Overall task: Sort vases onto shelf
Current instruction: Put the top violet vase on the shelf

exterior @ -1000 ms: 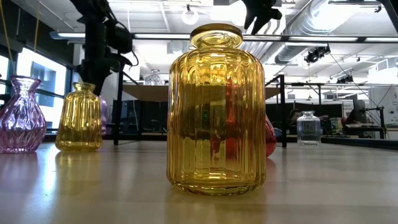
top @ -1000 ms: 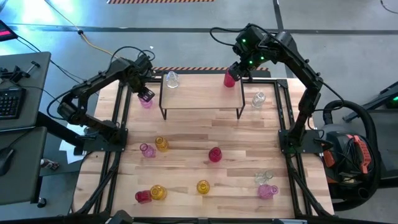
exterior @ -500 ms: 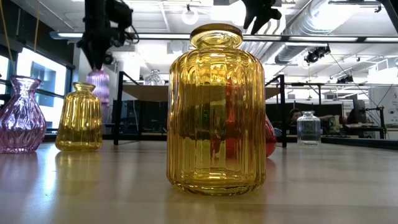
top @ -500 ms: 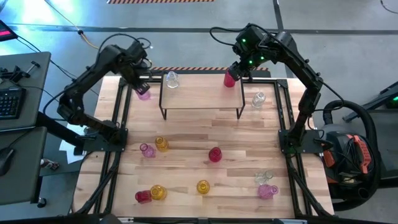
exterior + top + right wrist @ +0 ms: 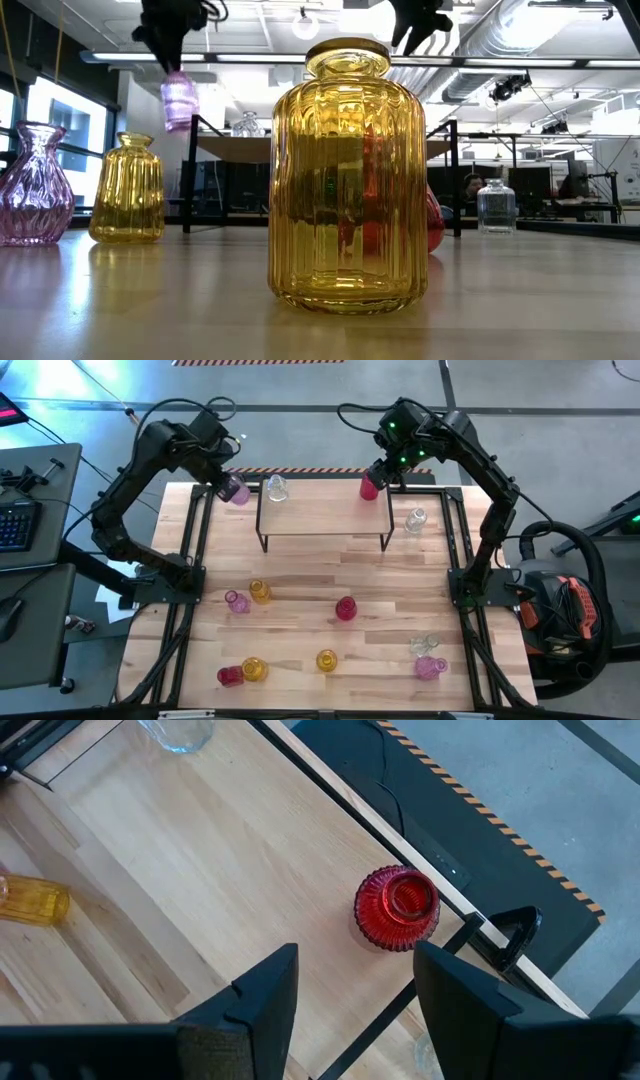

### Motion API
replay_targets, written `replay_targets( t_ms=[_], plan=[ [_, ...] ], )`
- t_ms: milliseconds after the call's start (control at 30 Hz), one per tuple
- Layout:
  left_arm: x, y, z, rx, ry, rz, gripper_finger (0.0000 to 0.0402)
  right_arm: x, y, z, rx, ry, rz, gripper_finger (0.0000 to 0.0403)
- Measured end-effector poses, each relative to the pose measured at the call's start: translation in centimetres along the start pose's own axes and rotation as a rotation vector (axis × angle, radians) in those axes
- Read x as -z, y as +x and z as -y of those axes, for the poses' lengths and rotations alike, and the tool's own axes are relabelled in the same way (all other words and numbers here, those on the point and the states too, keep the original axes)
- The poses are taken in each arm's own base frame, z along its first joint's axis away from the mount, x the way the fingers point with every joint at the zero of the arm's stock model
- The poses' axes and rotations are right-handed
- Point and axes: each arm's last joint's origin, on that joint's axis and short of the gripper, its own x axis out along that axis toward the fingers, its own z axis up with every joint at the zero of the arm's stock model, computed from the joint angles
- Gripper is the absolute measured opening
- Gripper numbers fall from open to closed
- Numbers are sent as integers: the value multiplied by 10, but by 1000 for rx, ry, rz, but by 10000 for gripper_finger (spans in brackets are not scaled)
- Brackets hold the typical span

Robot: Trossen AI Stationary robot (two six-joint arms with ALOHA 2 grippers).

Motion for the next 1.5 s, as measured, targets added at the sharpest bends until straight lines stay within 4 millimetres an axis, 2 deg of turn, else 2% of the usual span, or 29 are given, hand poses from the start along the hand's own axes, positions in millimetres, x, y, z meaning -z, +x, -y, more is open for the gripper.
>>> replay_targets(
  t_ms=[200,467,833,1133,1300,1500],
  plan=[
    [-2,-22,8,17,10,90,120,0,0,0,0,-2,-1,179],
    [-2,-47,26,162,54,187,121,1,0,0,1,-103,-11,179],
    [0,-51,45,201,127,199,122,2,0,-5,-42,-143,-16,200],
    [0,-52,50,205,143,206,123,0,0,-7,-50,-146,8,202],
    [-4,-55,60,259,159,261,123,0,0,-7,-50,-146,10,202],
    [-4,-59,73,309,212,299,123,0,0,-8,-93,-28,-1,202]
  ],
)
